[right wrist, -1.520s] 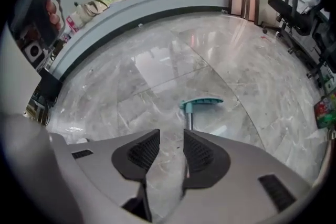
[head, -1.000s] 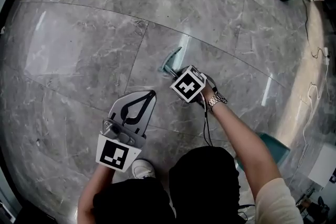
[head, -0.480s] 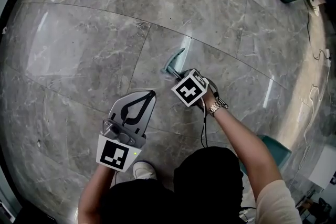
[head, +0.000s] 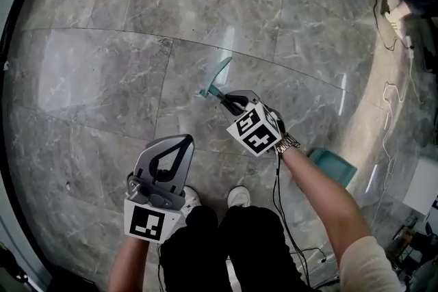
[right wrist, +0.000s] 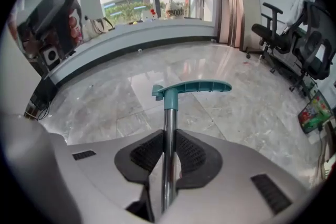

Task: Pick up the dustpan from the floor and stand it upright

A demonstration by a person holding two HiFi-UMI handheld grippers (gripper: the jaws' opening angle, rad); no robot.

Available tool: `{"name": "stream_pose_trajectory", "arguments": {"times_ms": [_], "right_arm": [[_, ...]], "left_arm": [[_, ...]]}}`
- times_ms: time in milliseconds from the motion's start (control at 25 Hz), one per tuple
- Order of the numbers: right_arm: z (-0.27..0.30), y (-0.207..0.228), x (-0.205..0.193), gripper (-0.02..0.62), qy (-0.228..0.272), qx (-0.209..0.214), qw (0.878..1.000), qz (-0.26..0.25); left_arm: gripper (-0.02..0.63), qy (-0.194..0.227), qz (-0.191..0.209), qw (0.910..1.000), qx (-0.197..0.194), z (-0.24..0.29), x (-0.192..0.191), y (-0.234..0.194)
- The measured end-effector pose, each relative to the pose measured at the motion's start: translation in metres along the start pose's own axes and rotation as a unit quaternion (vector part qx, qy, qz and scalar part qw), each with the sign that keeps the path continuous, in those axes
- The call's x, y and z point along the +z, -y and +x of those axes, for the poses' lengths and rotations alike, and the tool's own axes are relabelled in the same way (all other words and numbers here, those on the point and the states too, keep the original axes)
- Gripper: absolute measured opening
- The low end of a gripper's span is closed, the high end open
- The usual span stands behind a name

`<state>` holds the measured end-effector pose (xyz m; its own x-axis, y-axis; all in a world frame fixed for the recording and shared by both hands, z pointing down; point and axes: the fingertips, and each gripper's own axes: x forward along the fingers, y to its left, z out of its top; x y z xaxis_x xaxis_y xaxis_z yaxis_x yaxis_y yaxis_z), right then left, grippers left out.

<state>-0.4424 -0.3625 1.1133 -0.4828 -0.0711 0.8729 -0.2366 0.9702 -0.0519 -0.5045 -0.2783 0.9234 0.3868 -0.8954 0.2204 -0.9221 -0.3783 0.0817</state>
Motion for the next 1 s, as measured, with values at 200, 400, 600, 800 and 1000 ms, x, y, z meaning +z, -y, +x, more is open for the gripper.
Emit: {"name": "stream_pose_trajectory", "arguments": {"times_ms": [200, 400, 600, 800, 1000], "right_arm": [[-0.121, -0.002, 0.022, 0.091, 0.083, -0.023, 0.996, -0.004], [-0.255, -0.011, 0.021, 0.091, 0.142, -0.053, 0.988, 0.011], [-0.361, -0.021, -0.012, 0.091, 0.171, -0.069, 0.983, 0.009], [-0.442, -0.027, -0.054, 0.089, 0.208, -0.101, 0.973, 0.023], [-0.511, -0.043, -0.098, 0.087, 0.255, -0.163, 0.952, 0.05]], "left_arm": [[0.011, 0.006, -0.01, 0.9999, -0.001, -0.018, 0.089, 0.036], [0.011, 0.012, -0.015, 0.9992, -0.036, -0.032, 0.181, 0.108], [0.011, 0.033, -0.02, 0.9974, -0.061, -0.036, 0.241, 0.195], [0.011, 0.054, -0.015, 0.9953, -0.078, -0.033, 0.277, 0.273], [0.011, 0.082, -0.01, 0.9924, -0.092, -0.051, 0.301, 0.347]]}}
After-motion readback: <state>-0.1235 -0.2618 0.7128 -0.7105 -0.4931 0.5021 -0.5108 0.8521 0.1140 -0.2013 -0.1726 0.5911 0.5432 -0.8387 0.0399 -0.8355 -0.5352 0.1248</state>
